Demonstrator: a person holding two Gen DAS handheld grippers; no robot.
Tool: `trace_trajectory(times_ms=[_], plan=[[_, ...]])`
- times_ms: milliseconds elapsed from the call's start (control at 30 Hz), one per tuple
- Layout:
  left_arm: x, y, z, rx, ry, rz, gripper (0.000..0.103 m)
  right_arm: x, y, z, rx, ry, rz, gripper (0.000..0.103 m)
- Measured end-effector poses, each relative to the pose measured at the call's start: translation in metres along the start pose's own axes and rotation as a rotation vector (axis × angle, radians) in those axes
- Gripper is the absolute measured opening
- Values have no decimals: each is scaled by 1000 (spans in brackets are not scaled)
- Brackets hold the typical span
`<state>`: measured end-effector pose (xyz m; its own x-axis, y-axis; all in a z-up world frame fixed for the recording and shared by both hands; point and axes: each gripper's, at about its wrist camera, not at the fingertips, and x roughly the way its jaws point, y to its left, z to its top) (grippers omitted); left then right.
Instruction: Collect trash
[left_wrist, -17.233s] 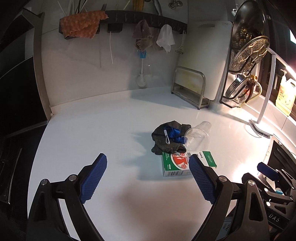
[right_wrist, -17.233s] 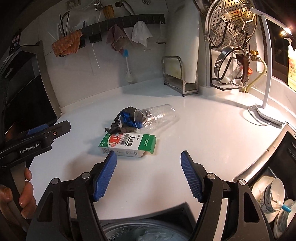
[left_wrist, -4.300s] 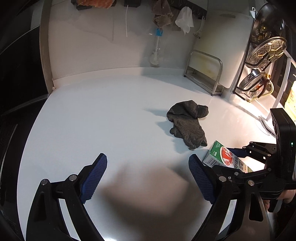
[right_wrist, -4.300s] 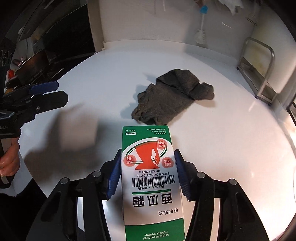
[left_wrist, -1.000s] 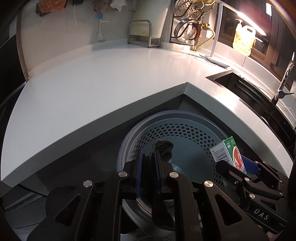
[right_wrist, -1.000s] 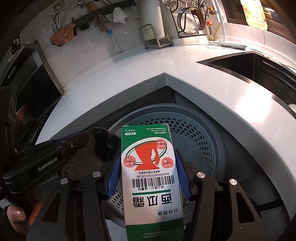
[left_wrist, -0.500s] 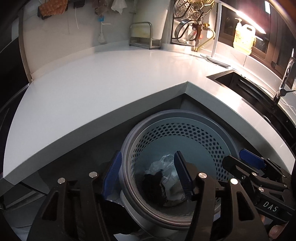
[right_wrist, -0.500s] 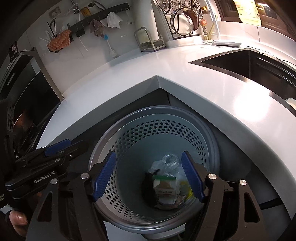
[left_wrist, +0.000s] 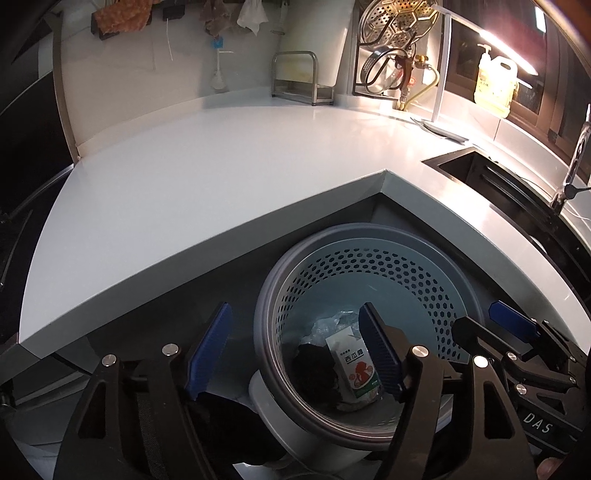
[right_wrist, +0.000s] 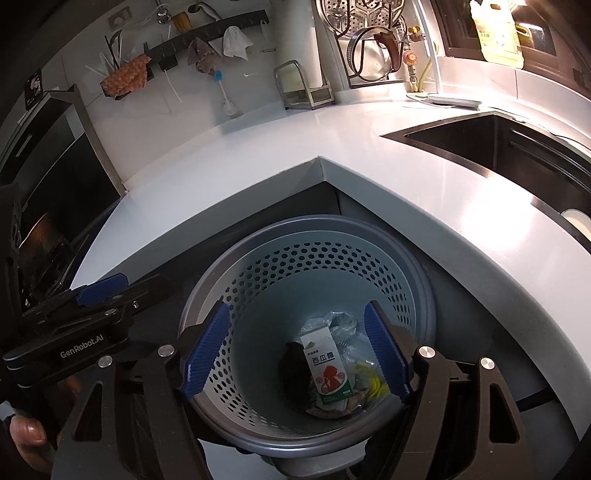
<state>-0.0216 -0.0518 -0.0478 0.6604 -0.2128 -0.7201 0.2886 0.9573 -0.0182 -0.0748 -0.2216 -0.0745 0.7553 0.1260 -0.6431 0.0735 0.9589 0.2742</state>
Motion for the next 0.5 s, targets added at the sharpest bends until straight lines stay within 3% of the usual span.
trace_trajectory(times_ms=[233, 500], plan=[[-12, 8, -1, -20, -27, 15, 80, -10, 11, -1, -31, -26, -14, 75], [-25, 17, -3, -38, -54, 31, 84, -16, 22, -2, -54, -39, -16, 78]])
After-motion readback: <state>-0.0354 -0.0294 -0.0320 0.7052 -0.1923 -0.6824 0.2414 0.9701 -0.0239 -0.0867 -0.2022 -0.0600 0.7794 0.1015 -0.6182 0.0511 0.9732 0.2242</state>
